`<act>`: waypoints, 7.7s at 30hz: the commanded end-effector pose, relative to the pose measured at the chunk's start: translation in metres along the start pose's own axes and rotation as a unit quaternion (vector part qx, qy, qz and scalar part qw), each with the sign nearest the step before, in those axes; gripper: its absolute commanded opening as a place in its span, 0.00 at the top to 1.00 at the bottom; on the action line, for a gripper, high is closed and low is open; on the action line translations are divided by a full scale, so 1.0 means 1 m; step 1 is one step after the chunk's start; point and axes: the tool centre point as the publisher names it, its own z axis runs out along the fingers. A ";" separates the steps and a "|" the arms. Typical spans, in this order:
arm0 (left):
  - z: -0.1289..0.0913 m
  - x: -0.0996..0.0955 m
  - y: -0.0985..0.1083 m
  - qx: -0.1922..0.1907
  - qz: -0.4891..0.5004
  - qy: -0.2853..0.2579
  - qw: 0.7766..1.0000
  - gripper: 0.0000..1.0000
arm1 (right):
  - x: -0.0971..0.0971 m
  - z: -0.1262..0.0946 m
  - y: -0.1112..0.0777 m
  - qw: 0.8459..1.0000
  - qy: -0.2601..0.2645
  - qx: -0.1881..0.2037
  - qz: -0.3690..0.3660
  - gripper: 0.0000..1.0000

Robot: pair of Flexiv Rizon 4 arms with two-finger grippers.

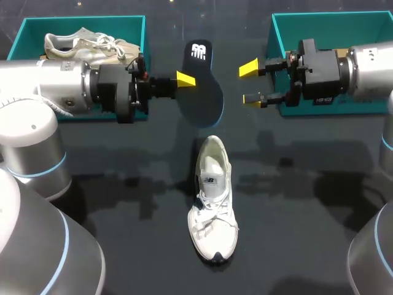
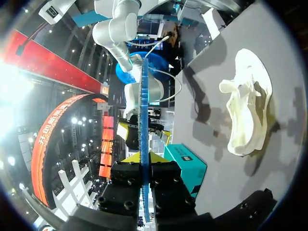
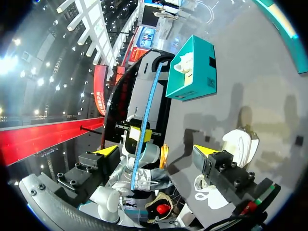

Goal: Take the shoe out of the shoebox, open the shoe tongue, remove and reinsert the insole, then place the shoe into the shoebox

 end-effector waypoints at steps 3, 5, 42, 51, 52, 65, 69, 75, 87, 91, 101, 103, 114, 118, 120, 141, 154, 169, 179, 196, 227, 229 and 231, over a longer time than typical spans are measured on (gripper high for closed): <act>0.008 0.001 0.000 -0.010 0.032 0.001 0.999 1.00 | -0.003 0.027 0.005 1.000 -0.002 0.018 -0.008 0.00; 0.008 0.003 0.000 -0.013 0.039 0.000 0.999 1.00 | -0.003 0.030 0.004 1.000 -0.002 0.018 -0.008 0.00; 0.010 0.016 0.014 -0.025 0.043 0.007 0.999 1.00 | 0.001 0.066 -0.012 0.996 0.014 0.084 -0.005 0.49; 0.014 0.018 0.012 -0.022 0.049 0.012 0.998 1.00 | -0.004 0.069 -0.015 0.996 0.018 0.089 0.002 0.52; 0.014 0.018 0.012 -0.022 0.050 0.013 0.998 1.00 | -0.005 0.069 -0.015 0.996 0.018 0.089 0.003 0.53; 0.017 0.019 0.012 -0.024 0.054 0.018 0.998 1.00 | -0.004 0.067 -0.017 0.996 0.016 0.091 0.004 0.78; 0.018 0.020 0.012 -0.026 0.054 0.019 0.998 1.00 | -0.004 0.066 -0.016 0.996 0.017 0.092 0.004 1.00; 0.019 0.022 0.014 -0.039 0.049 0.025 0.998 1.00 | -0.004 0.064 -0.016 0.995 0.018 0.097 0.001 1.00; -0.033 0.024 0.004 -0.055 -0.021 0.095 0.994 0.00 | -0.006 0.047 -0.015 0.996 0.027 0.089 -0.013 1.00; -0.033 0.024 0.004 -0.055 -0.021 0.095 0.994 0.00 | -0.006 0.047 -0.015 0.996 0.027 0.089 -0.013 1.00; -0.031 0.027 0.000 -0.072 -0.062 0.121 0.988 0.00 | -0.009 0.050 -0.010 0.995 0.026 0.091 -0.027 1.00; -0.035 0.031 0.003 -0.094 -0.085 0.159 0.979 0.00 | -0.011 0.049 -0.007 0.995 0.027 0.087 -0.051 1.00; -0.068 0.036 0.012 -0.148 -0.224 0.303 0.914 0.00 | -0.012 0.039 0.003 0.993 0.005 0.068 -0.097 1.00; -0.068 0.036 0.012 -0.148 -0.224 0.303 0.914 0.00 | -0.012 0.039 0.003 0.993 0.005 0.068 -0.097 1.00; -0.068 0.036 0.012 -0.148 -0.224 0.303 0.914 0.00 | -0.012 0.039 0.003 0.993 0.005 0.068 -0.097 1.00; -0.077 0.088 -0.001 -0.237 -0.510 0.346 0.751 0.00 | -0.030 0.012 -0.001 0.983 -0.018 0.030 -0.179 1.00; -0.076 0.102 -0.011 -0.367 -0.491 0.386 0.689 0.00 | -0.038 0.015 0.004 0.982 -0.017 0.015 -0.187 1.00; -0.077 0.144 -0.027 -0.321 -0.544 0.425 0.648 0.00 | -0.068 0.045 0.001 0.967 -0.004 0.011 -0.253 1.00; -0.069 0.156 -0.033 -0.308 -0.537 0.422 0.662 0.00 | -0.073 0.053 0.002 0.962 0.012 0.035 -0.269 1.00; -0.064 0.184 -0.037 -0.291 -0.526 0.422 0.679 0.00 | -0.108 0.075 -0.004 0.956 0.027 0.040 -0.290 1.00; -0.035 0.224 -0.031 -0.291 -0.531 0.393 0.692 0.00 | -0.125 0.076 -0.017 0.945 0.046 -0.022 -0.324 1.00; -0.033 0.226 -0.029 -0.295 -0.531 0.392 0.691 0.00 | -0.125 0.076 -0.017 0.944 0.047 -0.024 -0.325 1.00; -0.031 0.227 -0.027 -0.296 -0.533 0.393 0.688 0.00 | -0.125 0.076 -0.017 0.944 0.047 -0.025 -0.325 1.00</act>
